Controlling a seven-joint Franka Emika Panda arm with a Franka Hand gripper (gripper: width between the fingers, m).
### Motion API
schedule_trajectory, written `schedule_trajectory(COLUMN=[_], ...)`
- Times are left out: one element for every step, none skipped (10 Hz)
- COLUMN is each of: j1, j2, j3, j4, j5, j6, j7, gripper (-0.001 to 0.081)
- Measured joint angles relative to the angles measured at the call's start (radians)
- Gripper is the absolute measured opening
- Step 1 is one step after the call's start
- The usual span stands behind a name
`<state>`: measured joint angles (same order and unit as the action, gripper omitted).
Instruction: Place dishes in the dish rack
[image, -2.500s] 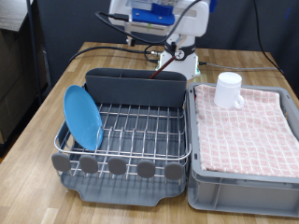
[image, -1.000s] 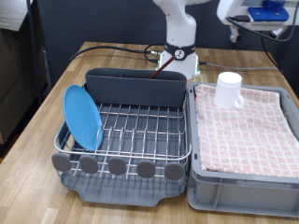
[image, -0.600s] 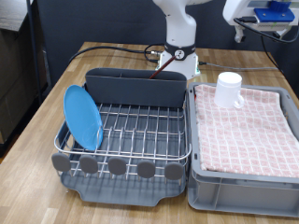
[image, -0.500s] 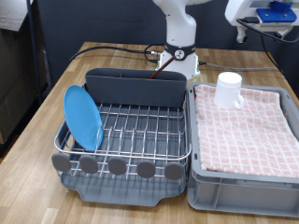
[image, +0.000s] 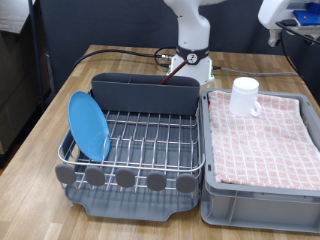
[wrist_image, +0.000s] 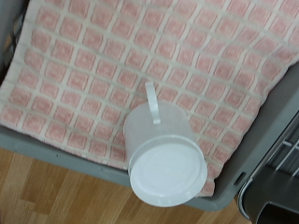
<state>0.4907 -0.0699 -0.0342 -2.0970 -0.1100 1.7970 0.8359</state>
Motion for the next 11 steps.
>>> schedule_trajectory(j1=[0.0, 0.0, 0.0, 0.0, 0.0, 0.0, 0.0, 0.0, 0.0, 0.0, 0.0], j2=[0.018, 0.042, 0.066, 0.088, 0.108, 0.126, 0.142, 0.154, 0.163, 0.167, 0.167], j3=[0.004, 0.008, 0.011, 0.015, 0.018, 0.022, 0.025, 0.028, 0.032, 0.034, 0.033], j4=[0.001, -0.001, -0.006, -0.015, -0.026, -0.039, -0.052, -0.069, -0.088, -0.103, -0.102], j5=[-0.004, -0.014, -0.035, -0.048, -0.051, -0.05, -0.048, -0.042, -0.026, -0.016, -0.018], j6=[-0.025, -0.036, -0.033, -0.024, -0.008, 0.011, 0.037, 0.069, 0.11, 0.143, 0.136], j7=[0.001, 0.001, 0.001, 0.001, 0.0, -0.007, -0.02, -0.04, -0.065, -0.087, -0.082], gripper=[0.0803, 0.0803, 0.0803, 0.0803, 0.0803, 0.0803, 0.0803, 0.0803, 0.0803, 0.0803, 0.0803])
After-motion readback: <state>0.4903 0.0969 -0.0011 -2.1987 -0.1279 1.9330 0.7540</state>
